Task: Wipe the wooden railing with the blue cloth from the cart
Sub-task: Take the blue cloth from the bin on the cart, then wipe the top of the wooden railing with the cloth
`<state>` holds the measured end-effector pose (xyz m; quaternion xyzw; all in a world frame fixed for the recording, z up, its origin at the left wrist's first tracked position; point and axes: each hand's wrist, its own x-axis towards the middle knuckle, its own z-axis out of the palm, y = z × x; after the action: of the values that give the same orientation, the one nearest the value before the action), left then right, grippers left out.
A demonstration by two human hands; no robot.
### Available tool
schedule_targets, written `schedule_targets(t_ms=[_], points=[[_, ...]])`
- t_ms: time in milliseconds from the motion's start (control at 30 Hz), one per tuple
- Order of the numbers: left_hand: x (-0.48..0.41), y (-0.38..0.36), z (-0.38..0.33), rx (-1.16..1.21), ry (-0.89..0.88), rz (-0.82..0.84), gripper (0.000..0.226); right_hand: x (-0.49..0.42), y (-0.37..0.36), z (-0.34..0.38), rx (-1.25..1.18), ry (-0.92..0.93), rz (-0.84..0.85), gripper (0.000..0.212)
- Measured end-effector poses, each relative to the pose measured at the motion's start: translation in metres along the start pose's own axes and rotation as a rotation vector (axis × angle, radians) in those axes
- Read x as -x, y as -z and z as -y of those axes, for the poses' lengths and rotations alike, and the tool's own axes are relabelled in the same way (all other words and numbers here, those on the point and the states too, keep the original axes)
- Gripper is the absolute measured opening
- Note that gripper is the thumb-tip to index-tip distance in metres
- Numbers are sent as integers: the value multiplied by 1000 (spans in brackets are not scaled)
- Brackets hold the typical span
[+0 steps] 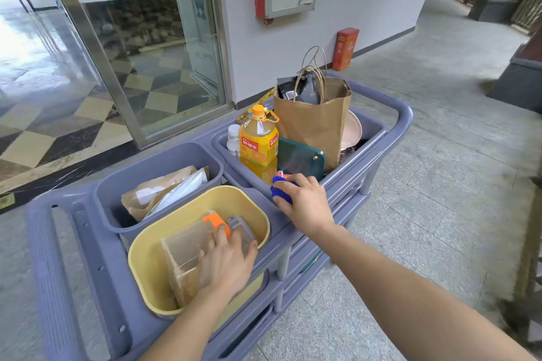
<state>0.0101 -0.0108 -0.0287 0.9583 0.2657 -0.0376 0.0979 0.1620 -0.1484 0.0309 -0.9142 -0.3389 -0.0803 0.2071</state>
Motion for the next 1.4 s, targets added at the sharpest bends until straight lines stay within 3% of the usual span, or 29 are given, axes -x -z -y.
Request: schedule_targets(t_ms=[267,467,800,1400], points=[[-5,22,-11,37,-56,-115,58,1,17,-2,-331,-171,-51,30],[-5,27,-16,14,-95,-124,59,1,17,2,-451,-248,-56,29],[-20,43,-83,37,-302,-169,64,34,77,-59,-699,-476,-239,20],[41,34,-330,16,-776,-147,66,218,228,-218,-494,-811,-584,17]])
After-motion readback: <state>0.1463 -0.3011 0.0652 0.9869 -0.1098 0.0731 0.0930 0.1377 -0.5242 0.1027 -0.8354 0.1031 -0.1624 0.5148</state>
